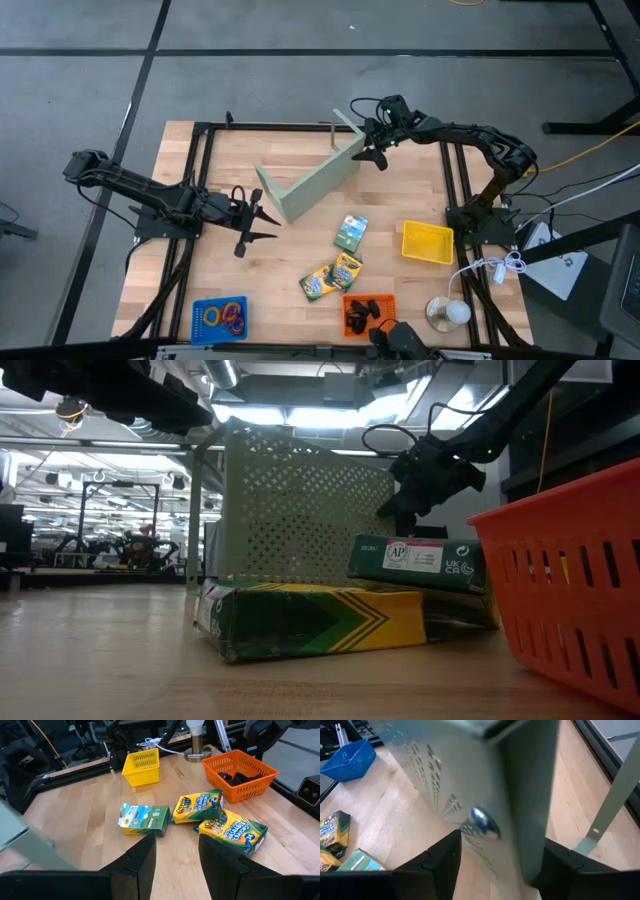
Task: Pick & Place Office Desk Supplies
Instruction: Adjust the shelf
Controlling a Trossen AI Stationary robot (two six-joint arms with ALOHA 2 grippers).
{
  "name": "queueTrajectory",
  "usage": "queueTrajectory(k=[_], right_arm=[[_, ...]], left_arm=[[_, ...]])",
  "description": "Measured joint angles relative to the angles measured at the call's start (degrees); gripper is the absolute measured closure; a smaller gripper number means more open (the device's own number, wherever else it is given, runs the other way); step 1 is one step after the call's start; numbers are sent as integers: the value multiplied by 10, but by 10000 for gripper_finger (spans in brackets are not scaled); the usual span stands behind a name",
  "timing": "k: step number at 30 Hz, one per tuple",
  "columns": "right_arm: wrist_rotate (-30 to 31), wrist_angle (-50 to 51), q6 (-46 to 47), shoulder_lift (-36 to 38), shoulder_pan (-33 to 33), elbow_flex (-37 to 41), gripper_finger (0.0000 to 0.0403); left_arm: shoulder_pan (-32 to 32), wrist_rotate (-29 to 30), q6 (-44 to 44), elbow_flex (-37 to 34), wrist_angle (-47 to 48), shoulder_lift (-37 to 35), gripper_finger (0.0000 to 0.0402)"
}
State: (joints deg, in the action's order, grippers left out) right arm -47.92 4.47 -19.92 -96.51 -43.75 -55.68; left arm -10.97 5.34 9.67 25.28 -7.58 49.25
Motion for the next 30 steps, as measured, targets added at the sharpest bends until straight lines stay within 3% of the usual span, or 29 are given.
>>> queueTrajectory(k=[10,22,30], right_arm=[[14,0,-3,0,0,0,237],[42,-9,-15,0,0,-2,365],[18,-4,1,1,11,-3,370]], left_arm=[[21,-16,0,0,1,0,256],[21,-20,-4,0,1,0,256],[21,-20,-5,0,1,0,256]])
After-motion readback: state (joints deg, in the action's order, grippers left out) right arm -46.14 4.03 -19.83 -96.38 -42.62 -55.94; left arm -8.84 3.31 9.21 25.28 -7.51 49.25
